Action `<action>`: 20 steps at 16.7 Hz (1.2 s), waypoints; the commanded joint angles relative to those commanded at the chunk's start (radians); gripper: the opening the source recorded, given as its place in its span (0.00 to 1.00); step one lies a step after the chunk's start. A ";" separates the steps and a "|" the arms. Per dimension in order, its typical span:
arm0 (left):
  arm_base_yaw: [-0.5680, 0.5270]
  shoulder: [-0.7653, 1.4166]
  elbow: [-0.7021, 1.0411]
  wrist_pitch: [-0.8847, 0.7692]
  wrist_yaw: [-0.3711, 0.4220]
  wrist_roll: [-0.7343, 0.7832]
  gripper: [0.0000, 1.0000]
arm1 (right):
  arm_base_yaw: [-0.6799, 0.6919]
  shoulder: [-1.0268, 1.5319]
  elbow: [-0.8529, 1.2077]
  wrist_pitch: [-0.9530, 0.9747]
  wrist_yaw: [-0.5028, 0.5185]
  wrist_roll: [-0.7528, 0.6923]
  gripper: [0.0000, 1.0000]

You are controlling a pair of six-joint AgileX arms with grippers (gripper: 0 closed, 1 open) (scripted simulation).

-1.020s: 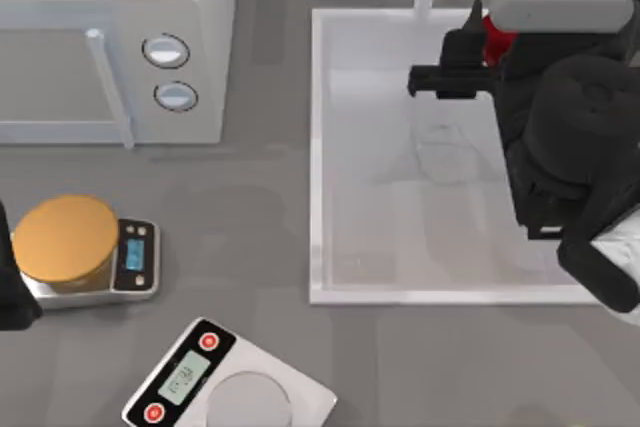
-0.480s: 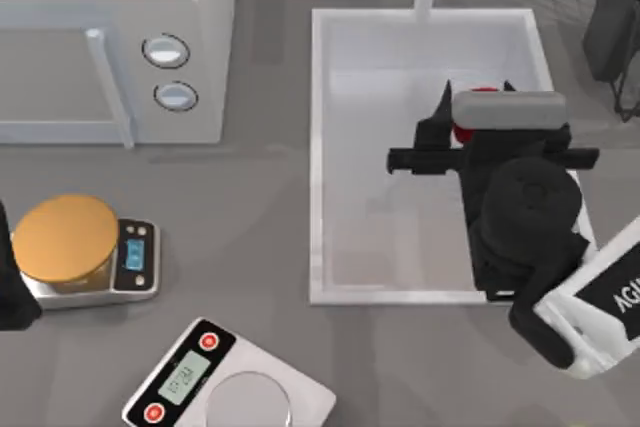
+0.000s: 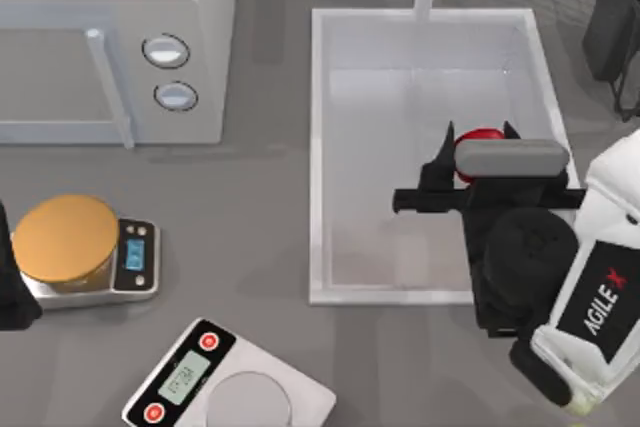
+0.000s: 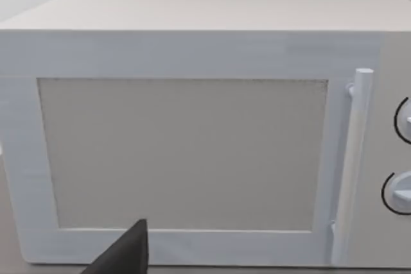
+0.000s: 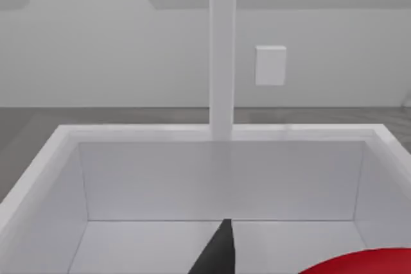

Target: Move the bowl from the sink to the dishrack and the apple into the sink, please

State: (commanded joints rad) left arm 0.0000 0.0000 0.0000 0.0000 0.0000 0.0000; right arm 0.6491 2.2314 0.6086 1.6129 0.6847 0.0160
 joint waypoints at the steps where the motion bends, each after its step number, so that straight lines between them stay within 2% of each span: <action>1: 0.000 0.000 0.000 0.000 0.000 0.000 1.00 | 0.000 0.000 0.000 0.000 0.000 0.000 0.00; 2: 0.000 0.000 0.000 0.000 0.000 0.000 1.00 | 0.000 0.000 0.000 0.000 0.000 0.000 0.00; 15: 0.000 0.000 0.000 0.000 0.000 0.000 1.00 | 0.000 0.000 0.000 0.000 0.000 0.000 0.98; 20: 0.000 0.000 0.000 0.000 0.000 0.000 1.00 | 0.000 0.000 0.000 0.000 0.000 0.000 1.00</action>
State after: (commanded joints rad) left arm 0.0000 0.0000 0.0000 0.0000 0.0000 0.0000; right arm 0.6491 2.2314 0.6086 1.6129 0.6847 0.0160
